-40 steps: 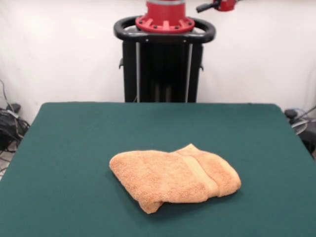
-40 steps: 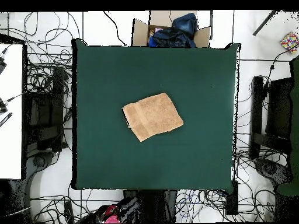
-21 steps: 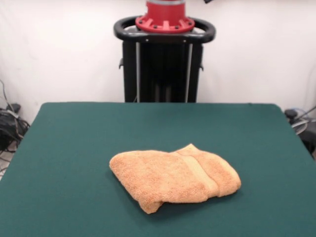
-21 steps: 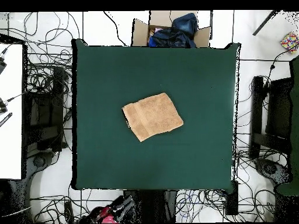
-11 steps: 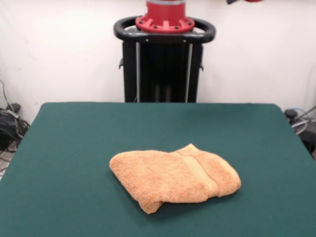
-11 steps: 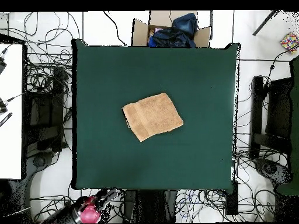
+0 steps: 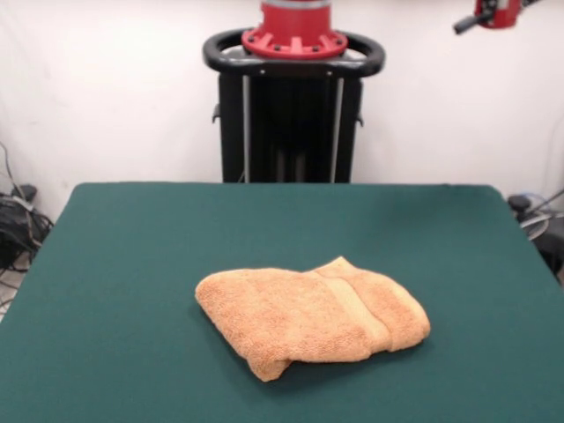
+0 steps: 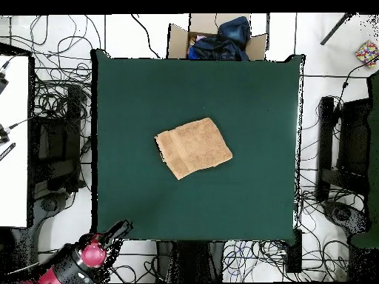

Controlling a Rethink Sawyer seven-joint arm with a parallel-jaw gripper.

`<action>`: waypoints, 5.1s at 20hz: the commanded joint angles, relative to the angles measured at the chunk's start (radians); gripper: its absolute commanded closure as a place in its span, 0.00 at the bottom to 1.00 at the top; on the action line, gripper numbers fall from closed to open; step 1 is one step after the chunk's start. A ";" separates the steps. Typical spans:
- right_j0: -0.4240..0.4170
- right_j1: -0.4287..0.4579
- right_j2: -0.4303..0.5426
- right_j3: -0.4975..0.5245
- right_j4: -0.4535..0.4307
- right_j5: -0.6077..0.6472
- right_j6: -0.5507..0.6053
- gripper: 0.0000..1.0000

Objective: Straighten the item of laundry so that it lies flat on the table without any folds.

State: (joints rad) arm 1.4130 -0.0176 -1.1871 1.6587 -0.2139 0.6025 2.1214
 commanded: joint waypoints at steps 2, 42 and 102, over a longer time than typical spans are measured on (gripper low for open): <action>-0.056 0.122 0.190 -0.177 0.113 0.078 0.226 0.00; -0.282 0.199 0.397 -0.195 0.439 -0.260 0.251 0.00; -0.462 0.464 0.216 -0.485 0.418 -0.174 0.217 0.00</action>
State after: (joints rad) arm 0.9791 0.4049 -1.0367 1.2872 0.1946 0.4975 2.1551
